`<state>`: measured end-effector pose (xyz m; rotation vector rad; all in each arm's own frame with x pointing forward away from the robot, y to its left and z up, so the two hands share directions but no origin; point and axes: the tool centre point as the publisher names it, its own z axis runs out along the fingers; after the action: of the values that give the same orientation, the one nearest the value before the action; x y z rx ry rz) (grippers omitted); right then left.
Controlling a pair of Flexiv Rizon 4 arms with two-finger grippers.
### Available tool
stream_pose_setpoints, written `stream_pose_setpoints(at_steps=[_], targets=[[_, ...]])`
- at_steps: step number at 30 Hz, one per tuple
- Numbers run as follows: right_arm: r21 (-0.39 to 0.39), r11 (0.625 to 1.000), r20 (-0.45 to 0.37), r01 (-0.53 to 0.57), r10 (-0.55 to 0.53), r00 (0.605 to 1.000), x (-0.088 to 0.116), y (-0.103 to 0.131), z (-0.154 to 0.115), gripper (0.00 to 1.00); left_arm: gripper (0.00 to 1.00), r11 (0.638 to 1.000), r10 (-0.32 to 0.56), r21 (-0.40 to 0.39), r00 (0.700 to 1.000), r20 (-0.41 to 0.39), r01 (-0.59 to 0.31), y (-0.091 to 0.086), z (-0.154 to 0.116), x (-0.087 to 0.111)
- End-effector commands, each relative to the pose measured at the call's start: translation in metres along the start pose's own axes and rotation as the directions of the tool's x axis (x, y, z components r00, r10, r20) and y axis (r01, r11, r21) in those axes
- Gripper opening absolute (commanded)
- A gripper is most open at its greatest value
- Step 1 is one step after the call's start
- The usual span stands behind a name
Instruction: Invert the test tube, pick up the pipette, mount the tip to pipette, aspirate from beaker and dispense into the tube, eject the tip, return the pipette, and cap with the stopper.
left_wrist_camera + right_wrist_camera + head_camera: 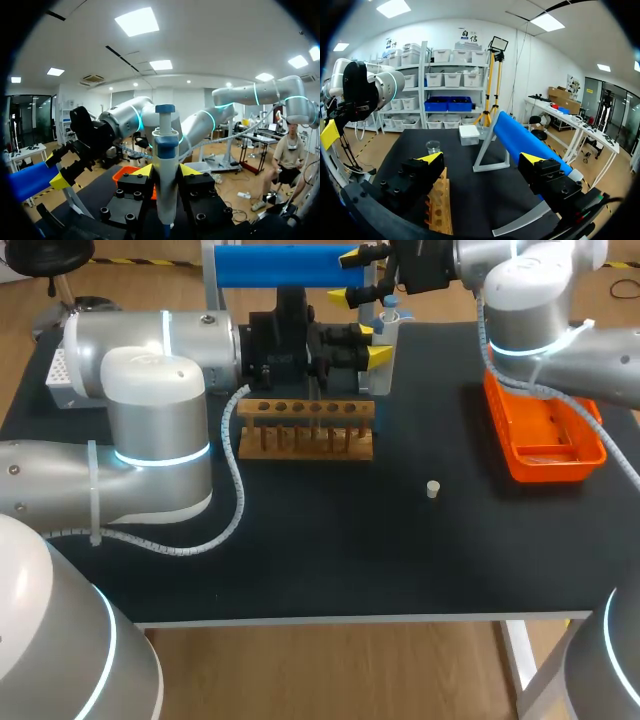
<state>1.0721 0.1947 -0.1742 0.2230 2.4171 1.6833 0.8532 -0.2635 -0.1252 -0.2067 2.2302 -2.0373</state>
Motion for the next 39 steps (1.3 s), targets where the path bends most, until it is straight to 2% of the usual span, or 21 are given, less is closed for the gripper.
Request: stream_pose_setpoints(at_steps=[1, 8, 18, 26, 39], targets=[[0.002, 1.000, -0.002, -0.001, 0.001, 1.000, -0.001, 0.000, 0.000, 1.00, 0.00, 1.000, -0.003, -0.029, 1.000, 0.027, 0.004, -0.003, -0.015, 0.001], [0.002, 1.000, -0.002, -0.001, 0.001, 1.000, -0.001, 0.000, 0.000, 1.00, 0.00, 0.998, -0.006, -0.066, 0.992, 0.122, 0.014, 0.000, -0.052, -0.017], [0.002, 1.000, -0.002, -0.001, 0.001, 1.000, -0.001, 0.000, 0.000, 1.00, 0.00, 0.996, -0.016, -0.083, 0.960, 0.279, 0.041, 0.006, -0.104, -0.058], [0.009, 1.000, 0.018, -0.003, 0.003, 1.000, -0.002, 0.001, 0.001, 1.00, 0.00, 0.995, -0.027, -0.077, 0.942, 0.335, 0.056, 0.015, -0.119, -0.077], [0.034, 0.999, 0.072, -0.010, 0.008, 0.997, -0.006, 0.005, 0.012, 1.00, 0.00, 0.996, -0.039, -0.059, 0.926, 0.376, 0.066, 0.022, -0.132, -0.088]])
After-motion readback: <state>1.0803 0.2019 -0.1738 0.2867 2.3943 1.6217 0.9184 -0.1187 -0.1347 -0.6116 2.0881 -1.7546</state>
